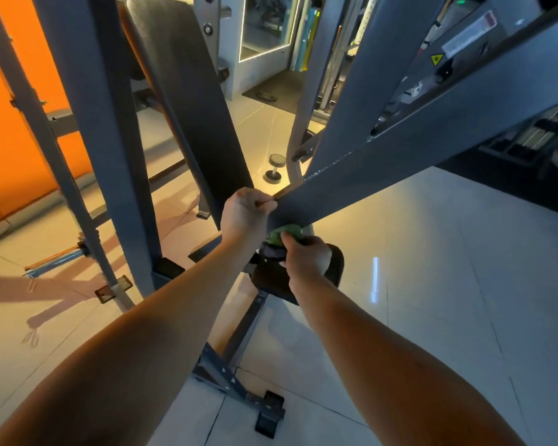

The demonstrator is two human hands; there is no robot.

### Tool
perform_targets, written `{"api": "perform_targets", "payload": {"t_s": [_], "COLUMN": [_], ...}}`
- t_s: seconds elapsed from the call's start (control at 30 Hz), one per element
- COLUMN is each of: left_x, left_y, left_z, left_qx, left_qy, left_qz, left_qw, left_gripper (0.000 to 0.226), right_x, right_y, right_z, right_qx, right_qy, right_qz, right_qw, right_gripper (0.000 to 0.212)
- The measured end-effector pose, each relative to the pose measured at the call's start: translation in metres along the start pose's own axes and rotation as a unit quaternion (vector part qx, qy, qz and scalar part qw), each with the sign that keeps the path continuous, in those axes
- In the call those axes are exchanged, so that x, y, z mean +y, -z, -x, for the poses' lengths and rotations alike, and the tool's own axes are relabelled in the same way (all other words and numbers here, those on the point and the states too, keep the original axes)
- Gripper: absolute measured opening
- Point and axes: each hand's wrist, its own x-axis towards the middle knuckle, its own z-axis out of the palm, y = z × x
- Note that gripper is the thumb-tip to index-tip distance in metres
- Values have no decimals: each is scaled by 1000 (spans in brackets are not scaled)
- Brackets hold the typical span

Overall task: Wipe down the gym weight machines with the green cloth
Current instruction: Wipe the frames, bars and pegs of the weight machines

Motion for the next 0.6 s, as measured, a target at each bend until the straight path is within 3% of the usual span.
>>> {"api": "perform_targets", "payload": {"t_s": [0.13, 0.33, 0.43, 0.5, 0.6], "left_x": [-51, -157, -200, -224, -254], "left_y": [5, -4, -17, -27, -41], "left_z": [38, 111, 143, 165, 192], "left_qx": [-19, -102, -100, -99, -50], "left_qy": [81, 203, 283, 287, 318], "left_qz": [-31, -6, 29, 8, -38], "left_qw": [996, 974, 953, 953, 946], "left_gripper": [22, 26, 22, 13, 16], "right_x": [47, 138, 179, 202, 235], "right_y": [-12, -27, -31, -31, -30], "right_z": [13, 35, 36, 34, 23], "right_qx": [-96, -253, -305, -345, -409], "right_qy": [5, -118, -193, -224, -230], "right_qz": [61, 40, 28, 23, 45], "right_qw": [994, 959, 932, 911, 882], "right_gripper": [19, 9, 10, 12, 18]}}
